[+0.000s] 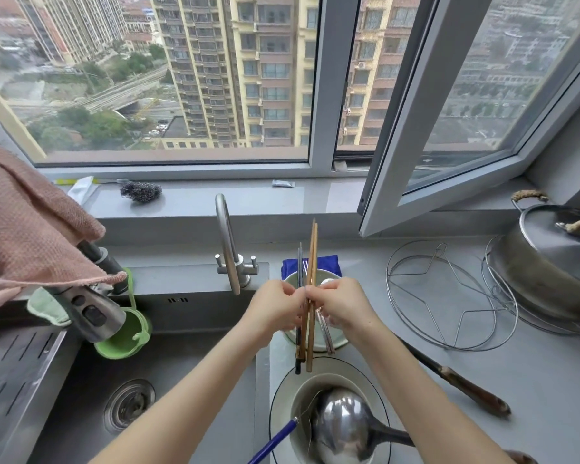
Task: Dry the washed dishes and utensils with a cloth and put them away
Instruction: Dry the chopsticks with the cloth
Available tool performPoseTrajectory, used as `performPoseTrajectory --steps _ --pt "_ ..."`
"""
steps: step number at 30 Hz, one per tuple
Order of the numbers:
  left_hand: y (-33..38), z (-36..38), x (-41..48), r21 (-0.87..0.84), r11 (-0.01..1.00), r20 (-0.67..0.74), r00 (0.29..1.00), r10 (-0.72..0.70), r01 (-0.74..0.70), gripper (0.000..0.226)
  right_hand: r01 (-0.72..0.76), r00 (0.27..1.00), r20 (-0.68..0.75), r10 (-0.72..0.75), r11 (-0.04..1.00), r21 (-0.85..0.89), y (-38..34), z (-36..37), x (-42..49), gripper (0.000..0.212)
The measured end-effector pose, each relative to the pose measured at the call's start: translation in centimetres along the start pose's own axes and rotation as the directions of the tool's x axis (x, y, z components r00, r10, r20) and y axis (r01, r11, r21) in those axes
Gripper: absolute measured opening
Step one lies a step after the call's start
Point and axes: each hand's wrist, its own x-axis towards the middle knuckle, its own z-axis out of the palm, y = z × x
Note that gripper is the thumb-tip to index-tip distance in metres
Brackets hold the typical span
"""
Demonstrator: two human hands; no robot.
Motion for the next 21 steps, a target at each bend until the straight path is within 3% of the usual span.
performPoseTrajectory --steps 3,8,13,17,21 --pt "1.7 -0.9 -2.7 -0.241 0.967 0.179 0.983 -0.036 0.080 0.028 0.061 0.998 -0.021 -0.059 0.988 0.141 -1.6 -0.9 -1.4 0.020" --pt "4.5 -4.2 -6.7 -0.421 0.907 0.194 0.978 0.080 0.009 0.009 0.220 0.976 -0.054 -0.213 0.941 0.258 -6.4 -0.8 -3.7 0.019" --pt "5.1 -9.9 -10.4 -0.403 0.901 0.061 0.978 0.198 -0.158 0.019 0.354 0.920 0.023 -0.390 0.857 0.373 -11.9 2.2 -7.5 0.016" --pt "2.8 -15.4 -13.3 -0.334 0.902 -0.139 0.961 0.238 -0.272 0.021 0.398 0.890 0.053 -0.453 0.828 0.396 -14.5 7.5 -9.7 0.017" --pt "-1.7 -22.3 -15.4 -0.246 0.895 -0.331 0.900 0.285 -0.373 0.018 0.428 0.901 -0.078 -0.426 0.845 0.321 -15.5 14.9 -10.6 0.032"
